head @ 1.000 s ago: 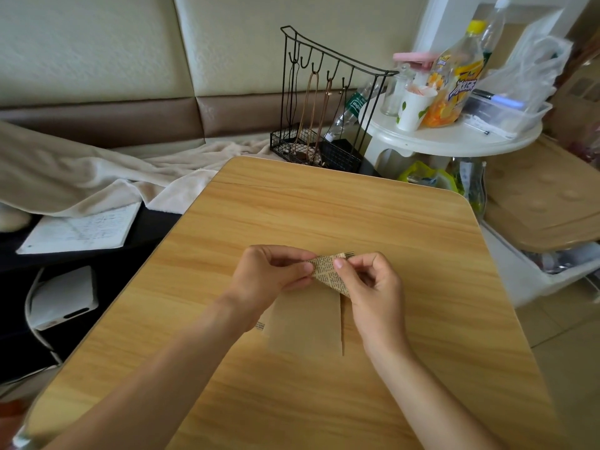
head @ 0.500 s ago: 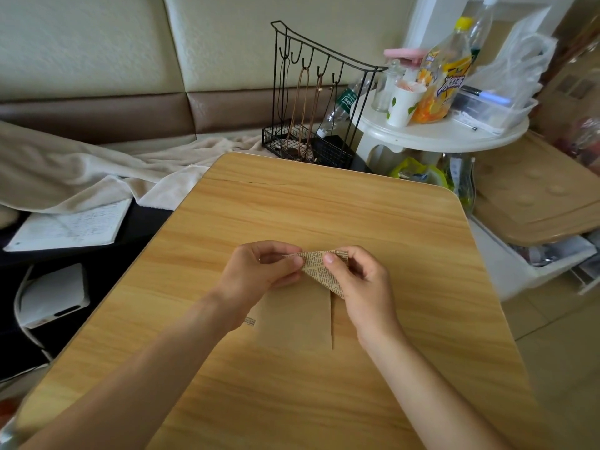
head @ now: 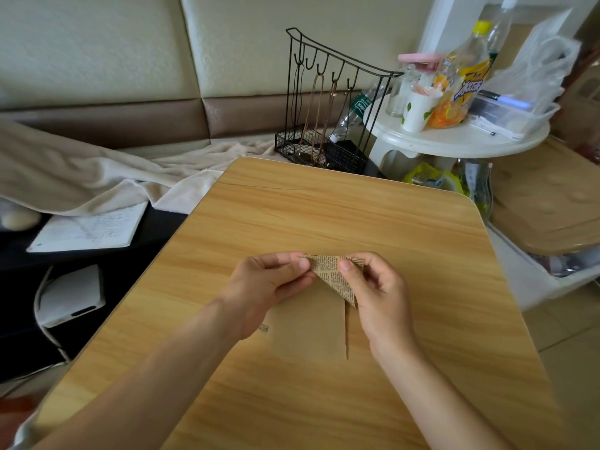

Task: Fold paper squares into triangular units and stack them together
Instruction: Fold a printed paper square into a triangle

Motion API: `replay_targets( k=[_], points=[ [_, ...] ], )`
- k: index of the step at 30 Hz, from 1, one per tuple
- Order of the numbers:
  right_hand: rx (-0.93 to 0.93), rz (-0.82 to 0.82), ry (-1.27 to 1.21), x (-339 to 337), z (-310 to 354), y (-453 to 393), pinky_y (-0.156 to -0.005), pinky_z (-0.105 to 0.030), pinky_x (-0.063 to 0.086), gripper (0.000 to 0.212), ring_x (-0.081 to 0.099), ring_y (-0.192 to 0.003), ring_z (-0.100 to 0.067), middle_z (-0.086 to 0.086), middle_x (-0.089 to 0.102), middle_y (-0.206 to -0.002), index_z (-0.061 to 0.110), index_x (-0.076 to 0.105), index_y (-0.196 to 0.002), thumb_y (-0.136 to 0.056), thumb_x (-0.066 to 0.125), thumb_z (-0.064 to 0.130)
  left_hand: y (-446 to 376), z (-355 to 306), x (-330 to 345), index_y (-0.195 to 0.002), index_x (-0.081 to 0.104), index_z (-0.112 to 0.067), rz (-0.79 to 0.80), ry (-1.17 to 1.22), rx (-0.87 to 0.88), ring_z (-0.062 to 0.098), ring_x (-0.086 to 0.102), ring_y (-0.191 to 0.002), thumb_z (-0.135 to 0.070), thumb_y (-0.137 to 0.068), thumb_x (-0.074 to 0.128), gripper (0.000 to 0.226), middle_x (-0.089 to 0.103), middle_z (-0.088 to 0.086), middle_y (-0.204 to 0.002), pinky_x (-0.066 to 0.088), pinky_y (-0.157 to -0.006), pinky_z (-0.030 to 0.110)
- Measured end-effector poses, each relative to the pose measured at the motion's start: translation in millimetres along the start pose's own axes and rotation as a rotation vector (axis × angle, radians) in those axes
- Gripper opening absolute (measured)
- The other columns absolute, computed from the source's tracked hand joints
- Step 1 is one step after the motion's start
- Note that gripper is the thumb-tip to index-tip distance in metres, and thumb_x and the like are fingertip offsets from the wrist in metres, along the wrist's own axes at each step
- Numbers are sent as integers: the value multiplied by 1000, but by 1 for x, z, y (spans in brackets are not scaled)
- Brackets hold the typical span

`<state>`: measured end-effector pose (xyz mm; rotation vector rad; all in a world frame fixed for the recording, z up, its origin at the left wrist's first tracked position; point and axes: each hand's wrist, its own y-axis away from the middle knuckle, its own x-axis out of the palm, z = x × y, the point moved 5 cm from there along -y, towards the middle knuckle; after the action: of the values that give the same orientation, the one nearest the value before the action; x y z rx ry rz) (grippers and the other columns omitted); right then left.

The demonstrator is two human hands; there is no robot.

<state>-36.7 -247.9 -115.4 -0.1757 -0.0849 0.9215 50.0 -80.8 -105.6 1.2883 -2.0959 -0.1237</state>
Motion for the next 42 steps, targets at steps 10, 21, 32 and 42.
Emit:
replay_targets(
  k=[10, 21, 32, 42],
  points=[
    [-15, -2, -4, -1, -2, 0, -69, -22, 46, 8, 58, -72, -5, 10, 71, -79, 27, 74, -92, -96, 73, 20, -5, 2, 1, -109, 70, 11, 17, 12, 35, 23, 76, -92, -11, -70, 81, 46, 75, 19, -99, 61, -80, 25],
    [15, -32, -49, 0, -5, 2, -79, -32, 52, 10, 66, -82, -10, 2, 77, -87, 27, 76, -94, -97, 72, 19, -5, 2, 0, -108, 71, 11, -7, -16, 67, 26, 76, -93, -11, -71, 80, 44, 75, 20, -97, 62, -83, 28],
    [141, -55, -93, 1, 0, 1, -75, -24, 51, 7, 64, -81, -13, -16, 76, -91, 11, 76, -92, -96, 71, 13, -5, -2, 3, -103, 71, 5, 19, -186, 108, 20, 74, -84, -2, -87, 75, 18, 73, 14, -87, 61, -81, 25],
    [175, 24, -87, 5, 4, 1, -76, -21, 55, 5, 70, -82, -9, -6, 78, -89, 9, 76, -92, -95, 72, 10, -3, -11, 14, -98, 82, -8, 48, -483, 237, 22, 75, -97, -11, -88, 77, 12, 79, 11, -98, 61, -81, 24]
  ],
)
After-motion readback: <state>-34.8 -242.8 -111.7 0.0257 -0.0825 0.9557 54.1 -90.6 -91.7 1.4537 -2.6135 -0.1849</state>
